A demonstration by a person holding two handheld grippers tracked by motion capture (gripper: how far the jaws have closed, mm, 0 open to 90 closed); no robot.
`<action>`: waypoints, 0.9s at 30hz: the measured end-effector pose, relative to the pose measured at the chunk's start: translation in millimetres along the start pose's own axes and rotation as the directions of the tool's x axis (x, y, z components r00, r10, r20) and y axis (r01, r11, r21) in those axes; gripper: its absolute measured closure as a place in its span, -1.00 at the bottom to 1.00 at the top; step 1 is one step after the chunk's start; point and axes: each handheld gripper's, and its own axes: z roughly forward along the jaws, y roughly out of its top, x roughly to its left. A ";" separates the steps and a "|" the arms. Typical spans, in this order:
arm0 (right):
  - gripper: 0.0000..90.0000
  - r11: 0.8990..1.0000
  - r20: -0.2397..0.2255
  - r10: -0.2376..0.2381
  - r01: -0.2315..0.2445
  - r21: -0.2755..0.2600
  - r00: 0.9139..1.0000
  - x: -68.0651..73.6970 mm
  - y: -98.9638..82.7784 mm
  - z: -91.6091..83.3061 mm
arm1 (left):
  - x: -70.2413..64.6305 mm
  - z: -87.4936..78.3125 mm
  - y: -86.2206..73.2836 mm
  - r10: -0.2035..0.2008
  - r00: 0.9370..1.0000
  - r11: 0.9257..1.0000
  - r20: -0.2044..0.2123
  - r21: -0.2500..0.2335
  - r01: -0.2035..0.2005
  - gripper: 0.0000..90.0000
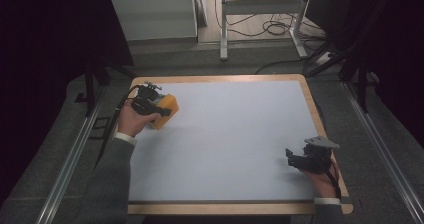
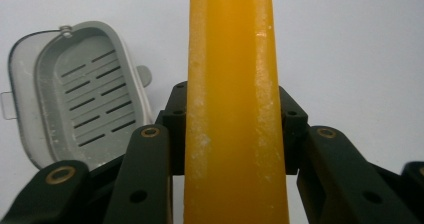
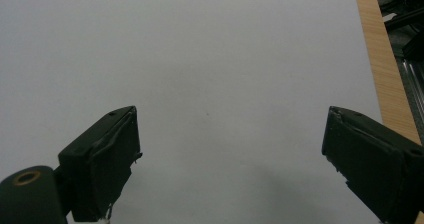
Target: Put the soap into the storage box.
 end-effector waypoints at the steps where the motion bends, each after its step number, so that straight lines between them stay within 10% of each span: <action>1: -0.81 1.000 0.001 0.001 -0.001 0.000 1.000 -0.1 -0.1 0.1 | 1.4 0.7 0.4 -0.007 1.000 1.000 0.000 0.000 0.007 0.36; 27: -0.81 1.000 0.013 0.003 -0.003 0.002 1.000 -0.8 -0.8 0.9 | 40.4 10.1 10.6 -0.117 0.993 0.993 -0.013 0.000 0.117 0.36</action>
